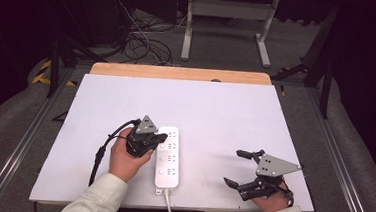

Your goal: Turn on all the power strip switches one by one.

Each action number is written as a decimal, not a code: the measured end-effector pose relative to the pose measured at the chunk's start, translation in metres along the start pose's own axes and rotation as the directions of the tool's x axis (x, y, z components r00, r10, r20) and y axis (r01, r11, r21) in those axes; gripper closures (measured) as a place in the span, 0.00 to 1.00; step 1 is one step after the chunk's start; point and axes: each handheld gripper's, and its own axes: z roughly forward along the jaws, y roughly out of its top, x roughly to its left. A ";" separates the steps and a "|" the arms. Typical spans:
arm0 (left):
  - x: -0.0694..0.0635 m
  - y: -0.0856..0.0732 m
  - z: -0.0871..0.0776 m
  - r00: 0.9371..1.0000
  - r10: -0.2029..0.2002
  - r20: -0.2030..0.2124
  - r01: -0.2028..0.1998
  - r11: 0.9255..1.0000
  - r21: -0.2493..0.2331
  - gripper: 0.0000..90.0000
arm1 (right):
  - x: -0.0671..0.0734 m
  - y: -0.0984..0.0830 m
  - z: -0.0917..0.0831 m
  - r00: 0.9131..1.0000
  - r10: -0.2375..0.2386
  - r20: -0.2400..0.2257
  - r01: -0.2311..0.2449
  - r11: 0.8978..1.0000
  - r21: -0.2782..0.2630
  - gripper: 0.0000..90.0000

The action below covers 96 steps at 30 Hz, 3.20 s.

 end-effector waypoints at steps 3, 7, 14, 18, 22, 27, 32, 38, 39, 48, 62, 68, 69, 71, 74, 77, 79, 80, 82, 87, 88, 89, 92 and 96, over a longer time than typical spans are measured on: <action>0.004 0.000 0.002 1.000 -0.019 0.003 0.019 1.000 0.000 1.00 | 0.000 0.000 0.000 1.000 0.000 -0.001 0.000 1.000 0.000 0.10; 0.012 0.002 0.006 0.999 -0.022 -0.023 0.022 1.000 0.003 1.00 | 0.000 0.000 0.000 1.000 0.000 -0.001 0.000 1.000 0.001 0.10; 0.027 0.001 0.016 0.998 -0.065 -0.026 0.065 0.998 0.011 1.00 | 0.000 0.000 0.000 1.000 0.000 -0.002 0.000 1.000 0.001 0.10; 0.030 0.000 0.022 0.997 -0.067 -0.034 0.067 0.997 0.028 1.00 | -0.001 -0.001 0.000 1.000 0.000 -0.002 0.000 1.000 0.001 0.10; 0.031 -0.001 0.026 0.996 -0.087 -0.023 0.088 0.996 0.033 1.00 | -0.001 -0.001 -0.001 1.000 -0.001 0.000 0.001 1.000 0.002 0.10; 0.031 -0.002 0.030 0.996 -0.090 -0.016 0.090 0.995 0.042 1.00 | -0.001 -0.001 -0.001 1.000 0.000 0.001 0.000 1.000 0.003 0.10; 0.031 -0.003 0.033 0.996 -0.088 -0.017 0.089 0.995 0.050 1.00 | -0.001 -0.001 0.000 1.000 0.000 0.001 0.000 1.000 0.005 0.10; 0.030 -0.004 0.034 0.996 -0.085 -0.018 0.086 0.995 0.051 1.00 | -0.001 -0.001 0.000 1.000 0.001 0.000 -0.001 1.000 0.006 0.10; 0.030 -0.004 0.034 0.996 -0.084 -0.019 0.084 0.995 0.050 1.00 | -0.001 -0.001 0.000 1.000 0.001 0.000 -0.001 1.000 0.006 0.10; 0.028 -0.004 0.035 0.998 -0.062 -0.030 0.064 0.997 0.048 1.00 | -0.001 -0.001 0.000 1.000 0.003 0.000 -0.003 1.000 0.006 0.10; 0.027 -0.007 0.036 0.997 -0.063 -0.044 0.065 0.997 0.038 1.00 | 0.000 -0.001 0.000 1.000 0.002 -0.002 -0.002 1.000 0.005 0.10; 0.027 -0.007 0.037 0.997 -0.062 -0.043 0.064 0.997 0.037 1.00 | 0.000 -0.001 0.000 1.000 -0.002 -0.002 0.002 1.000 0.005 0.10; 0.027 -0.007 0.037 0.997 -0.065 -0.040 0.067 0.997 0.038 1.00 | 0.000 -0.001 0.000 1.000 -0.003 -0.001 0.003 1.000 0.007 0.10; 0.027 -0.007 0.037 0.997 -0.063 -0.043 0.065 0.997 0.044 1.00 | 0.000 -0.001 0.000 1.000 -0.002 -0.002 0.002 1.000 0.007 0.10; 0.027 -0.006 0.037 0.998 -0.052 -0.047 0.055 0.997 0.050 1.00 | 0.001 -0.001 0.000 1.000 -0.003 -0.003 0.003 1.000 0.007 0.10; 0.026 -0.006 0.037 0.997 -0.053 -0.052 0.056 0.997 0.049 1.00 | 0.001 -0.001 0.000 1.000 -0.003 -0.003 0.003 1.000 0.008 0.10; 0.026 -0.006 0.037 0.997 -0.054 -0.053 0.057 0.997 0.053 1.00 | 0.001 -0.001 0.001 1.000 -0.004 -0.004 0.004 1.000 0.009 0.10; 0.026 -0.006 0.037 0.997 -0.057 -0.055 0.060 0.997 0.051 1.00 | 0.001 -0.001 0.001 1.000 -0.004 -0.005 0.004 1.000 0.010 0.10; 0.027 -0.006 0.037 0.996 -0.073 -0.043 0.075 0.996 0.051 1.00 | 0.001 -0.001 0.001 1.000 -0.002 -0.005 0.002 1.000 0.010 0.10; 0.029 -0.003 0.038 0.997 -0.075 -0.037 0.077 0.994 0.080 1.00 | 0.001 -0.001 0.000 1.000 -0.003 -0.005 0.003 1.000 0.009 0.10; 0.029 -0.001 0.038 0.996 -0.081 -0.036 0.084 0.992 0.089 1.00 | 0.001 -0.001 0.000 1.000 -0.003 -0.005 0.003 1.000 0.009 0.10; 0.029 -0.001 0.038 0.997 -0.074 -0.035 0.077 0.992 0.095 1.00 | 0.000 -0.001 0.001 1.000 -0.003 -0.005 0.003 1.000 0.010 0.10; 0.030 -0.001 0.038 0.997 -0.075 -0.031 0.077 0.993 0.092 1.00 | 0.000 -0.001 0.000 1.000 -0.002 -0.004 0.002 1.000 0.005 0.10; 0.029 0.000 0.022 0.996 -0.090 -0.027 0.091 0.995 0.031 1.00 | -0.001 -0.002 0.000 1.000 0.000 -0.004 0.000 1.000 0.007 0.10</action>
